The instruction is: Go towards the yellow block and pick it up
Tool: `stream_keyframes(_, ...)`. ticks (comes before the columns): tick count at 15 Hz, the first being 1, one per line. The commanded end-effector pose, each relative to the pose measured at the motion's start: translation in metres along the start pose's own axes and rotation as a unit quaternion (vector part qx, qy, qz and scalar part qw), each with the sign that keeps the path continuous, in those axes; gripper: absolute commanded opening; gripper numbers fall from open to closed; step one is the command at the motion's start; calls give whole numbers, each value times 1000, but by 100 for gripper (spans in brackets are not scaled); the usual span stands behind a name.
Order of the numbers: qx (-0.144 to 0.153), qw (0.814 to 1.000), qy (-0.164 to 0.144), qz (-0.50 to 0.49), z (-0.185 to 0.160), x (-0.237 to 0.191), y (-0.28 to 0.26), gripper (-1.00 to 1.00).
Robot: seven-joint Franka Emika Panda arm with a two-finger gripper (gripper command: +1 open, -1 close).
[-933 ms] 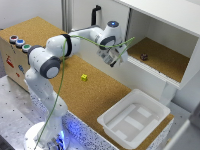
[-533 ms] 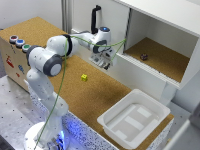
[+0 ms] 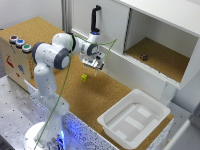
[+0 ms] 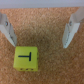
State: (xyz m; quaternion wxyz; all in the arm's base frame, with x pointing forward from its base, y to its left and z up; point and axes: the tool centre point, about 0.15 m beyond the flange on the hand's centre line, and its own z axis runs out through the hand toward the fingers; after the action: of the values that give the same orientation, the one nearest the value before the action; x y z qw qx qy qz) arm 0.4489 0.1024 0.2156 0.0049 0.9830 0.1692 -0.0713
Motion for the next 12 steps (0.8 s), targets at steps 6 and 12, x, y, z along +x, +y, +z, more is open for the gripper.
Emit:
stream_keyframes(6, -13, 1000, -14, -22, 23, -14, -3, 100)
stream_keyframes(12, -22, 1000, 10, 9, 3, -42, 0, 100)
